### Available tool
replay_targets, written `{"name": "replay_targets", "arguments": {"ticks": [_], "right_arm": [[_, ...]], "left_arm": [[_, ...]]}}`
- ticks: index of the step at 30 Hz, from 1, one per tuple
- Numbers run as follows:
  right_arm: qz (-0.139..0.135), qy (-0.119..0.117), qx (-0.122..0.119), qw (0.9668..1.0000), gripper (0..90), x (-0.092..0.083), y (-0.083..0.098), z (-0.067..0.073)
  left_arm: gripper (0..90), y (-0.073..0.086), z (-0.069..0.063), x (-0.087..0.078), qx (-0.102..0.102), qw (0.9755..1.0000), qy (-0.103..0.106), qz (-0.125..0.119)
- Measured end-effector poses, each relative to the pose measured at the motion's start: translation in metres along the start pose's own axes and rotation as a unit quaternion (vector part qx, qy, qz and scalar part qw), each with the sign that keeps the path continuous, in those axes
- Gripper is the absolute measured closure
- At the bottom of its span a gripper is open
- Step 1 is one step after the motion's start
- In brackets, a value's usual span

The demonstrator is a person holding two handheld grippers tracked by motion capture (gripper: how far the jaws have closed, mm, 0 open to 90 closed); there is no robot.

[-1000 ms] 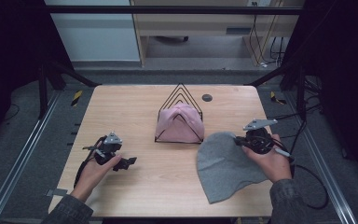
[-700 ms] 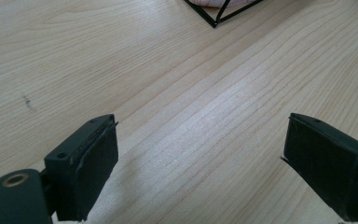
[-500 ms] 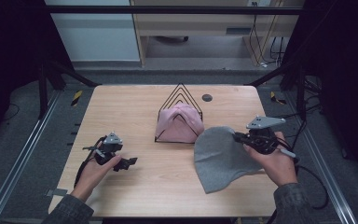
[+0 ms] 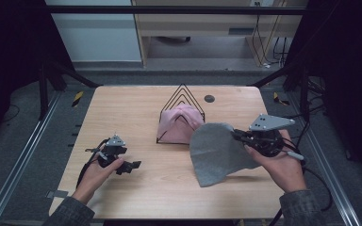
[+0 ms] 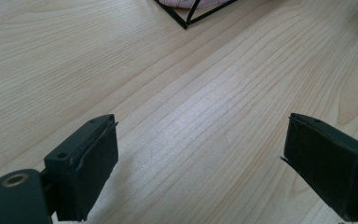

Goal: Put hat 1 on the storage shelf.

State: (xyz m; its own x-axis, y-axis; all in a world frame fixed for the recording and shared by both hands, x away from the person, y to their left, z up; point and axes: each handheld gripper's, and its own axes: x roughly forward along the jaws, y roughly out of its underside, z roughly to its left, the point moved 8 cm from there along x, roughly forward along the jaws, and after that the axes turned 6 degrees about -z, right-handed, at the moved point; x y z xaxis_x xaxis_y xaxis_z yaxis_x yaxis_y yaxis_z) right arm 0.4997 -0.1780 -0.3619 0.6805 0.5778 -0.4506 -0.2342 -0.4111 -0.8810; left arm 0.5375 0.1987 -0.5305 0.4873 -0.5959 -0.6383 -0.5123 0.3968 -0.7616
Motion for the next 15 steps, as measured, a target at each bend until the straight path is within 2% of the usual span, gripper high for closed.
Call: {"name": "replay_targets", "arguments": {"ticks": [15], "right_arm": [[-0.035,-0.019,-0.022,0.999,86.5,-0.002,-0.035,0.017]], "left_arm": [[9.6,-0.001,-0.002,-0.002,-0.006,0.9999,0.007,-0.009]]}}
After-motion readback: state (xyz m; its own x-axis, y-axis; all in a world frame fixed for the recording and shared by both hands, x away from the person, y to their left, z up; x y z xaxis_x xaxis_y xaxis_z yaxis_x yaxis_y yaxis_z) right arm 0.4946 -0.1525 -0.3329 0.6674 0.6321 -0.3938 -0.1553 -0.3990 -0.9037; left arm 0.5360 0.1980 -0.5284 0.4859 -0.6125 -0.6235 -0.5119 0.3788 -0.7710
